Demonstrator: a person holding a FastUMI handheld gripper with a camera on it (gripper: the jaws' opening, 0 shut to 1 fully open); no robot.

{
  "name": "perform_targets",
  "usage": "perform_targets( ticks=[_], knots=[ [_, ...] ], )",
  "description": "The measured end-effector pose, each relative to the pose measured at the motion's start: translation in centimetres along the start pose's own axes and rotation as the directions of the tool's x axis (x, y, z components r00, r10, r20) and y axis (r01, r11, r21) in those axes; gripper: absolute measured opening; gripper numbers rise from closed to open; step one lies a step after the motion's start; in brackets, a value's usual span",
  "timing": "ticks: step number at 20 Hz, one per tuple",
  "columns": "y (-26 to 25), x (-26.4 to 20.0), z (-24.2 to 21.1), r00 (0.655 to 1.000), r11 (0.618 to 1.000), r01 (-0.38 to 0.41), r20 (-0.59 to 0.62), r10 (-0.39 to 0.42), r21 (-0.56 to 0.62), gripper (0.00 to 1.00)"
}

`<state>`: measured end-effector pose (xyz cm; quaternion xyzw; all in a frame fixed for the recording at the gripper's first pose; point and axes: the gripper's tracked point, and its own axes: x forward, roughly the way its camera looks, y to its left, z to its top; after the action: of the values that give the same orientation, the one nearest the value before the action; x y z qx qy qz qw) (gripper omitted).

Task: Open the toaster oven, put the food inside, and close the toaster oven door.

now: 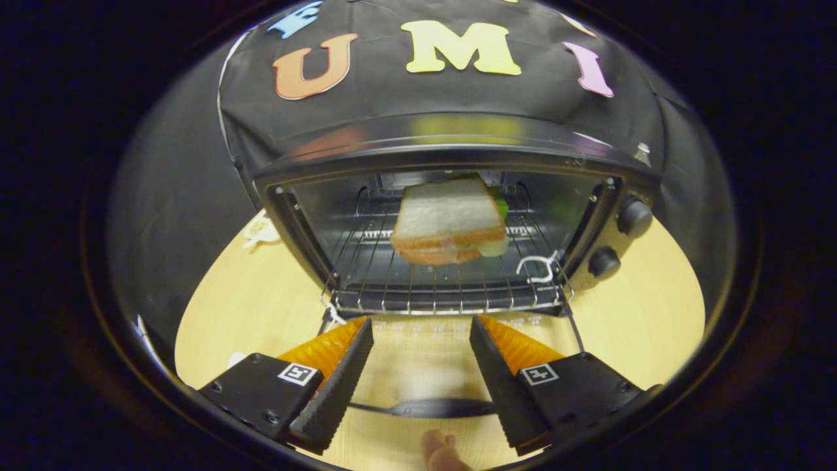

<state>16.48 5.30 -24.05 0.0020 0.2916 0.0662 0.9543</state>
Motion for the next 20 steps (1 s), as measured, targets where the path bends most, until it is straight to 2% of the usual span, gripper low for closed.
perform_targets(
  ticks=[2, 4, 7, 12, 15, 18, 20],
  knots=[
    [0.0, -1.5, -1.1, 1.0, 1.0, 0.012, 0.003, -0.012, -0.006, 0.97],
    [-0.7, -3.1, -2.3, 0.998, 0.998, 0.067, 0.015, -0.066, -0.011, 0.97],
    [-1.4, -5.1, -3.3, 0.99, 0.989, 0.135, 0.034, -0.137, 0.055, 0.97],
    [-1.2, -5.4, -7.5, 0.993, 0.994, 0.105, -0.057, -0.103, 0.035, 0.98],
    [-1.2, -4.1, -9.3, 0.991, 0.995, 0.076, -0.117, -0.068, 0.061, 0.98],
    [-2.0, -2.5, -10.0, 0.987, 0.992, 0.078, -0.148, -0.063, 0.102, 0.97],
    [-2.1, -2.5, -9.6, 0.99, 0.993, 0.075, -0.129, -0.063, 0.09, 0.97]
  ],
)
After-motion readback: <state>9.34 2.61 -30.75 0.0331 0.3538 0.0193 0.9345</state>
